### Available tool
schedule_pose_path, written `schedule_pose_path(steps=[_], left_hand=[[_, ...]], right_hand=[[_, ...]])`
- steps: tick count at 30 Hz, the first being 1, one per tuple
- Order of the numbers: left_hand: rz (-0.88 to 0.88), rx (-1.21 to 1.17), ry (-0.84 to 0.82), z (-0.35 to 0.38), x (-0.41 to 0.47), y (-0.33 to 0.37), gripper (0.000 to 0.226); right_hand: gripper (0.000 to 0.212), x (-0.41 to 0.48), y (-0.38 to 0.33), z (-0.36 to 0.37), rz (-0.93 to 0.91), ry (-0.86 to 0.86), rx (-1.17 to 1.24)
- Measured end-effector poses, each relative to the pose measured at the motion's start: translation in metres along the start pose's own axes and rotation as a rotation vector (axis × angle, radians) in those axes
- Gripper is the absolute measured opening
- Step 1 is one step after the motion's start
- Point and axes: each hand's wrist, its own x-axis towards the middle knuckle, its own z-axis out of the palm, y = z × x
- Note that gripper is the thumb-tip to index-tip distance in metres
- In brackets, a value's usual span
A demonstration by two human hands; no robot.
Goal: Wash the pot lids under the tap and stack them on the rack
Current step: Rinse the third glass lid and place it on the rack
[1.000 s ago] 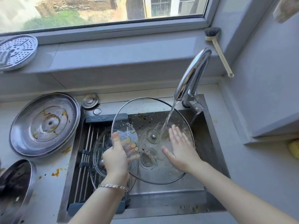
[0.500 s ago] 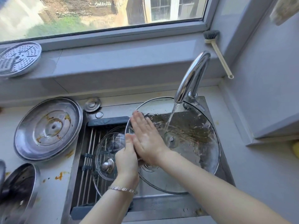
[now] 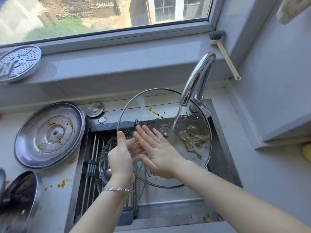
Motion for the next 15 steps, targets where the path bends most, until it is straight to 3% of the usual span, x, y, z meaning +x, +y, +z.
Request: schedule_pose_path(steps=[2,5,9,12,15], left_hand=[[0.011,0.002,0.017,-0.001,0.0,-0.001,0.052],[-0.003,-0.005,0.058,-0.005,0.006,0.002,0.053],[0.016,-0.009,0.065,-0.013,0.009,0.009,0.055],[0.038,0.006,0.073,-0.013,0.004,0.011,0.054],[0.056,0.024,0.062,-0.014,0.0,0.012,0.051]], right_hand=[[0.064,0.004,-0.013,0.002,-0.016,-0.004,0.036],[0.059,-0.013,-0.019,0.01,-0.179,-0.071,0.027],[0.056,-0.049,0.012,0.006,-0.278,-0.142,-0.094],[0.06,-0.063,0.034,0.005,-0.173,-0.2,-0.196],[0.072,-0.072,0.063,-0.002,0.117,-0.197,-0.159]])
